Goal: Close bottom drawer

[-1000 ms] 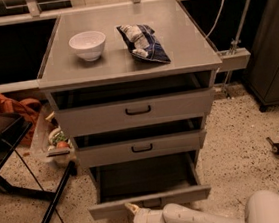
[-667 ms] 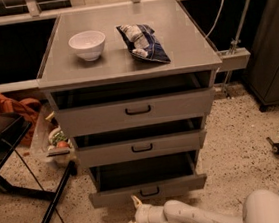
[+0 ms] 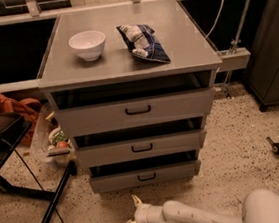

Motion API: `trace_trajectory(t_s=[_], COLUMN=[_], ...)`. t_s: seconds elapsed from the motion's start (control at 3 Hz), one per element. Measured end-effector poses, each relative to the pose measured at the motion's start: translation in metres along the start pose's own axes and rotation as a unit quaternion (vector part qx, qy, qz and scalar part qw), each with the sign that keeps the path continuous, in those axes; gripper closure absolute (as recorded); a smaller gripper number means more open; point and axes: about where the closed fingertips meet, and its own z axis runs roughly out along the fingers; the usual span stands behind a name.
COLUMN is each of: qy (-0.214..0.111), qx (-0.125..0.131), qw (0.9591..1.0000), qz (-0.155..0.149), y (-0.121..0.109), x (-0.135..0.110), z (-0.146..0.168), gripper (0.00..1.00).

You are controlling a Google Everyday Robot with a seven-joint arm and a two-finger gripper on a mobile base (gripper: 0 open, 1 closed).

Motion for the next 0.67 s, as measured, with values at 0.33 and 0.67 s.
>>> trace_trajectory(t_s=[0.33,0.67], qy=[0.000,-0.003], qx=[0.000,0.001], qw=[1.0000,1.0000], qz=[0.000,-0.004], y=[0.000,-0.023], x=[0.000,0.002], z=[0.000,0.015], gripper=[0.19,0.42])
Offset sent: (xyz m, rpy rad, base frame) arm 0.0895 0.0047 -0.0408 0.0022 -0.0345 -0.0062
